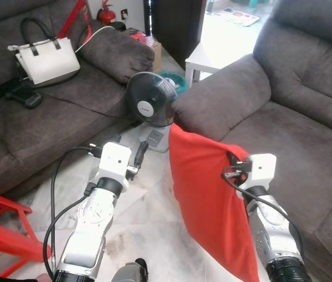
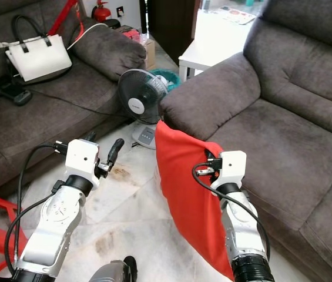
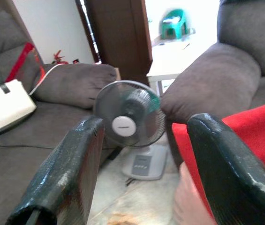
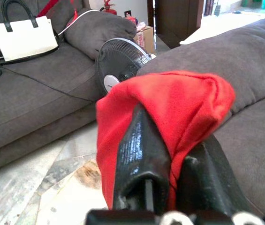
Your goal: Move the pillow to the sofa from floor
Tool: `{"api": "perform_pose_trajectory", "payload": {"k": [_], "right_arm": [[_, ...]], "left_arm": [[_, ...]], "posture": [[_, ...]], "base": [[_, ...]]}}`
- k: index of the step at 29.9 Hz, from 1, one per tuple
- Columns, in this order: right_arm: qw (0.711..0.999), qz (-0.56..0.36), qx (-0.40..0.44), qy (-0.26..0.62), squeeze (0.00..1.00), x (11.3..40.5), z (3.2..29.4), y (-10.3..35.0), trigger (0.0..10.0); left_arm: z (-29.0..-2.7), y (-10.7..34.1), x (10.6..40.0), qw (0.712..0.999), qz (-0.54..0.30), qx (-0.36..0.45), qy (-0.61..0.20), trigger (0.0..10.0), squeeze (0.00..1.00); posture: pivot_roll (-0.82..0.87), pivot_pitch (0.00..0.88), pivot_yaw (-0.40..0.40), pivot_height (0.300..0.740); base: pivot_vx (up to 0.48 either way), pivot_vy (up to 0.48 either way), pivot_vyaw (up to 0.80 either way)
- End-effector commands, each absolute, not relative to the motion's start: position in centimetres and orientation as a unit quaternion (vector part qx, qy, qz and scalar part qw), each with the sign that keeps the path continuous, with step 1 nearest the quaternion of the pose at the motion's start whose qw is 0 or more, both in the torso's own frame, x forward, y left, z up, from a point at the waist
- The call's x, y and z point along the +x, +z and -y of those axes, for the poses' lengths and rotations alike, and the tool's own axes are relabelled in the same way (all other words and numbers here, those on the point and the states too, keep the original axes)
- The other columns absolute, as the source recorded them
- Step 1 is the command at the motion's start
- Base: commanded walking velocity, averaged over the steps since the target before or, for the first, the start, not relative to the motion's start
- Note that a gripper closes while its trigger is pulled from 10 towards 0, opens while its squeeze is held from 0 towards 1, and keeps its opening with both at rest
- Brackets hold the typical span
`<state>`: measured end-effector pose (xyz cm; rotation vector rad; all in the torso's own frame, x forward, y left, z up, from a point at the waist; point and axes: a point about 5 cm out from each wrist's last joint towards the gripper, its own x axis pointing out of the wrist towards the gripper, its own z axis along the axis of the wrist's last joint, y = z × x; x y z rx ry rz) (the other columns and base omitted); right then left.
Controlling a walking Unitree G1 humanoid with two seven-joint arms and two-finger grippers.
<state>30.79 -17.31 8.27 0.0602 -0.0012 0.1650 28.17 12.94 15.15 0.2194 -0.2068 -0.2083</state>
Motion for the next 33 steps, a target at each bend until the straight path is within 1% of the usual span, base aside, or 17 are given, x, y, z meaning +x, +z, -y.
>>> {"api": "perform_pose_trajectory", "payload": {"k": [1,6,11,15,16,18,19,22,26,29,33], "right_arm": [[0.995,0.056,0.021,0.078,0.0,31.6,17.8,10.7,10.0],[0.996,0.049,0.009,0.08,0.0,31.8,17.9,10.6,10.0],[0.993,0.033,-0.023,0.11,0.0,32.0,18.2,10.3,10.0],[0.981,0.022,-0.07,0.178,0.0,31.7,17.6,10.2,10.0],[0.974,0.009,-0.093,0.208,0.0,31.6,17.6,10.0,10.0],[0.967,0.002,-0.107,0.233,0.0,31.5,17.5,9.9,10.0],[0.958,-0.004,-0.122,0.259,0.0,31.3,17.4,9.8,10.0],[0.942,-0.016,-0.149,0.301,0.0,31.1,17.2,9.6,10.0],[0.938,-0.019,-0.158,0.307,0.0,31.2,17.3,9.6,10.0],[0.928,-0.023,-0.156,0.338,0.0,31.0,16.9,9.7,10.0],[0.923,-0.022,-0.16,0.351,0.0,30.9,16.8,9.9,10.0]], "left_arm": [[-12.7,15.0,28.0,0.983,0.097,0.109,-0.112,10.0,0.0],[-12.9,14.7,27.9,0.982,0.085,0.117,-0.125,10.0,0.0],[-15.4,12.8,26.9,0.974,0.024,0.151,-0.165,10.0,0.0],[-16.8,11.8,25.9,0.964,-0.016,0.168,-0.206,10.0,0.0],[-17.7,11.5,25.3,0.958,-0.04,0.172,-0.224,10.0,0.0],[-18.2,11.2,24.8,0.951,-0.059,0.18,-0.244,10.0,0.0],[-18.4,11.0,24.5,0.947,-0.069,0.183,-0.256,10.0,0.0],[-19.0,10.3,23.6,0.93,-0.104,0.192,-0.295,10.0,0.0],[-19.1,10.1,23.5,0.925,-0.118,0.193,-0.306,10.0,0.0],[-18.9,10.0,23.5,0.921,-0.125,0.189,-0.316,10.0,0.0],[-18.7,9.8,23.2,0.916,-0.133,0.186,-0.33,10.0,0.0]], "posture": [[0.18,0.103,-0.029,0.74],[0.19,0.103,-0.029,0.74],[0.19,0.101,-0.029,0.74],[0.2,0.101,-0.03,0.74],[0.2,0.101,-0.031,0.74],[0.2,0.101,-0.033,0.74],[0.2,0.1,-0.034,0.74],[0.2,0.098,-0.036,0.74],[0.2,0.095,-0.038,0.74],[0.2,0.093,-0.04,0.74],[0.2,0.091,-0.04,0.74]], "base": [[0.0,0.0,0.0],[0.0,0.0,0.0],[0.0,0.0,0.0],[0.0,0.0,0.0],[0.0,0.0,0.0],[0.0,0.0,0.0],[0.0,0.0,0.0],[0.0,0.0,0.0],[0.0,0.0,0.0],[0.0,0.0,0.0],[0.0,0.0,0.0]]}}
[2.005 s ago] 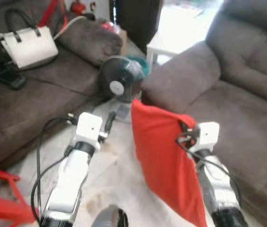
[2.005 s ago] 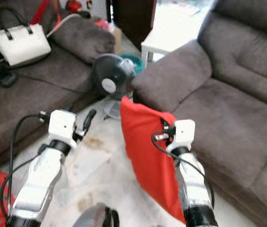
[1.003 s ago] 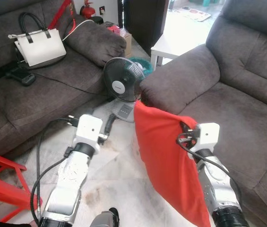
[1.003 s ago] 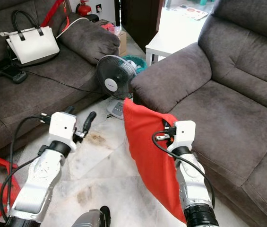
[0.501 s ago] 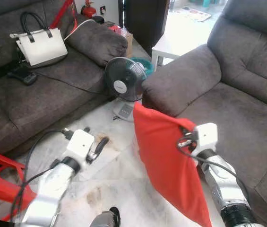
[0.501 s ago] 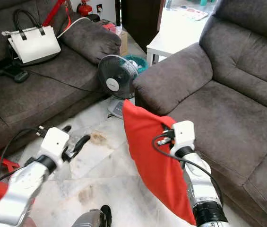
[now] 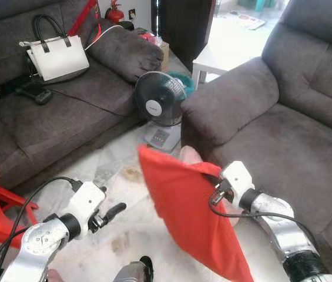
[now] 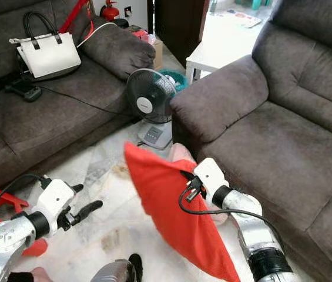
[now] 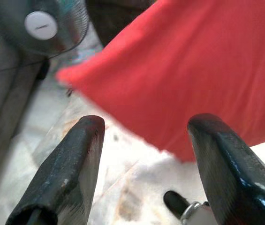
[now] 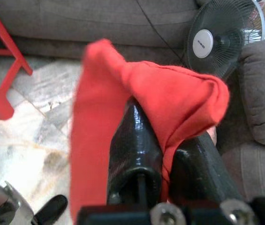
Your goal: Move the pillow to the sofa from floor
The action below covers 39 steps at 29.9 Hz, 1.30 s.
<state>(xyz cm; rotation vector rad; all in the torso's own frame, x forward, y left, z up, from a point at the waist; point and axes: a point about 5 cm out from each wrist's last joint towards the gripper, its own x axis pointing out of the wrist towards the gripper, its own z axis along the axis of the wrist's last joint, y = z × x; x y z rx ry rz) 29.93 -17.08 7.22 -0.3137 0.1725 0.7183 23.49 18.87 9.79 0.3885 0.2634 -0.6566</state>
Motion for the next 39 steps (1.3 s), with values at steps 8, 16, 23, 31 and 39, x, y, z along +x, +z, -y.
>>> {"api": "perform_pose_trajectory", "payload": {"k": [8,16,23,31,39], "right_arm": [[0.935,-0.015,-0.155,0.32,0.0,31.3,17.3,10.0,10.0],[0.947,0.0,-0.113,0.3,0.0,31.3,16.6,10.1,10.0],[0.953,0.001,-0.101,0.287,0.0,31.3,16.4,10.0,10.0],[0.956,0.003,-0.094,0.277,0.0,31.4,16.2,10.0,10.0],[0.961,0.005,-0.091,0.262,0.0,31.6,16.2,10.0,10.0]], "left_arm": [[-18.3,9.8,24.0,0.935,-0.108,0.179,-0.286,10.0,0.0],[-17.8,12.6,26.8,0.986,-0.01,0.116,-0.117,10.0,0.0],[-17.1,12.7,27.2,0.987,-0.007,0.113,-0.115,10.0,0.0],[-16.9,12.6,27.1,0.987,-0.007,0.109,-0.116,10.0,0.0],[-16.5,12.6,27.1,0.985,-0.007,0.118,-0.125,10.0,0.0]], "posture": [[0.19,0.081,-0.04,0.74],[0.18,0.078,-0.04,0.74],[0.18,0.084,-0.037,0.74],[0.18,0.089,-0.041,0.74],[0.19,0.093,-0.042,0.74]], "base": [[0.0,0.0,0.0],[0.0,-0.118,0.0],[0.0,-0.371,0.0],[0.0,0.0,0.0],[0.0,0.0,0.0]]}}
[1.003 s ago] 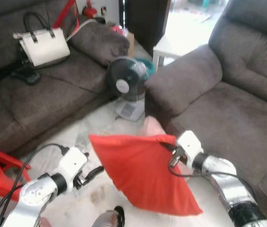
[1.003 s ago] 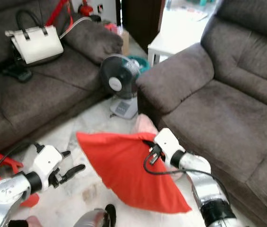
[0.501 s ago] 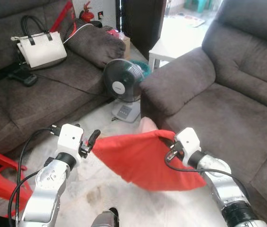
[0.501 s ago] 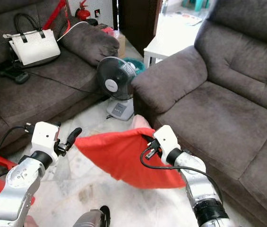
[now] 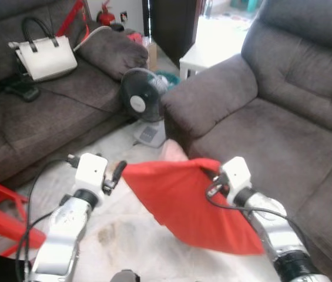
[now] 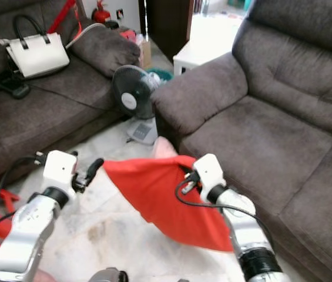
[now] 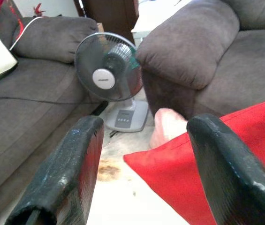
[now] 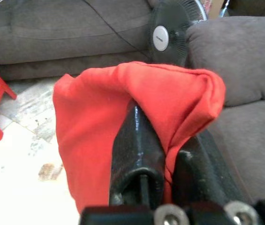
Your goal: Move the pillow to the sofa from floor
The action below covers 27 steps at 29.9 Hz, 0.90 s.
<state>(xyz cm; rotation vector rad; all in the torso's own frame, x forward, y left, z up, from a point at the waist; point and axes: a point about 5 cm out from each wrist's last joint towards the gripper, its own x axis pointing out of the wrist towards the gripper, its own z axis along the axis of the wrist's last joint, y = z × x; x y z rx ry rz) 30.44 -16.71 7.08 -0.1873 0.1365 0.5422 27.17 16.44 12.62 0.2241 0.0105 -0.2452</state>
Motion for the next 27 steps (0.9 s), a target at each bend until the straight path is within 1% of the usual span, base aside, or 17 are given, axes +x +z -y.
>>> {"api": "perform_pose_trajectory", "payload": {"k": [1,8,12,15,27], "right_arm": [[0.961,0.005,-0.091,0.262,0.0,31.64,16.22,10.03,10.0],[0.962,0.006,-0.089,0.258,0.0,31.62,16.17,9.98,10.0],[0.967,0.001,-0.081,0.242,0.0,31.72,16.36,9.84,10.0],[0.971,-0.005,-0.071,0.227,0.0,31.84,16.68,9.66,10.0],[0.974,-0.004,-0.069,0.216,0.0,31.8,16.72,9.57,10.0]], "left_arm": [[-16.47,12.59,27.12,0.985,-0.007,0.118,-0.126,10.0,0.0],[-16.13,12.57,27.0,0.983,-0.006,0.123,-0.137,10.0,0.0],[-15.97,12.55,26.98,0.982,-0.005,0.127,-0.142,10.0,0.0],[-15.96,12.58,27.04,0.982,-0.005,0.126,-0.142,10.0,0.0],[-15.72,12.61,27.18,0.98,-0.004,0.132,-0.15,10.0,0.0]], "posture": [[0.19,0.093,-0.042,0.74],[0.19,0.093,-0.041,0.74],[0.19,0.093,-0.039,0.74],[0.19,0.093,-0.037,0.74],[0.19,0.093,-0.03,0.74]], "base": [[0.0,0.0,0.0],[0.0,0.0,0.0],[0.0,0.0,0.0],[0.0,0.0,-0.8],[0.0,0.0,-0.79]]}}
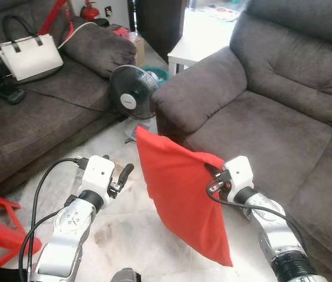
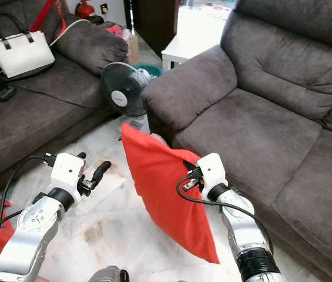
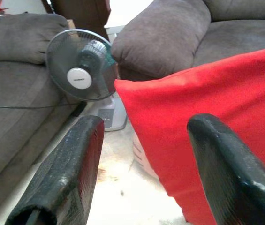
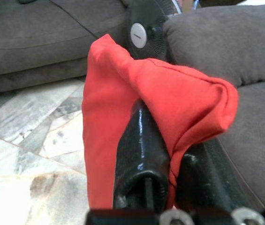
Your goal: Move the pillow to the sofa from floor
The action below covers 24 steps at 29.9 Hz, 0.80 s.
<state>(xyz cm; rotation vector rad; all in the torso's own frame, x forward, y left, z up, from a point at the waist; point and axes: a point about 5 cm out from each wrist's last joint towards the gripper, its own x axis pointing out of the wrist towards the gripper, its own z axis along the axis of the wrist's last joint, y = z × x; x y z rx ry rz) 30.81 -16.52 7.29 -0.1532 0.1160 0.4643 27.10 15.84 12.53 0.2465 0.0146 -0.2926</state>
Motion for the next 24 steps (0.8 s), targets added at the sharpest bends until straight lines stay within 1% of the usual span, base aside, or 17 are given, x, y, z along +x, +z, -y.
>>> {"api": "perform_pose_trajectory", "payload": {"k": [1,6,9,13,24], "right_arm": [[0.974,-0.003,-0.069,0.215,0.0,31.8,16.73,9.58,10.0],[0.976,-0.003,-0.063,0.207,0.0,31.8,16.78,9.54,10.0],[0.978,-0.004,-0.061,0.201,0.0,31.8,16.82,9.49,10.0],[0.979,-0.003,-0.06,0.197,0.0,31.79,16.76,9.46,10.0],[0.979,-0.001,-0.057,0.194,0.0,31.86,16.52,9.44,10.0]], "left_arm": [[-15.67,12.6,27.18,0.979,-0.004,0.134,-0.151,10.0,0.0],[-15.48,12.58,27.28,0.979,-0.002,0.138,-0.149,10.0,0.0],[-15.47,12.67,27.34,0.978,0.0,0.144,-0.148,10.0,0.0],[-15.45,12.77,27.49,0.978,0.002,0.145,-0.147,10.0,0.0],[-15.3,12.94,27.75,0.977,0.007,0.149,-0.154,10.0,0.0]], "posture": [[0.19,0.093,-0.029,0.74],[0.18,0.093,-0.025,0.74],[0.18,0.091,-0.022,0.74],[0.18,0.088,-0.018,0.74],[0.18,0.076,-0.011,0.74]], "base": [[0.0,0.0,-0.79],[0.0,0.0,-0.79],[0.0,-0.29,-0.79],[0.0,-0.429,-0.79],[0.0,0.0,-0.79]]}}
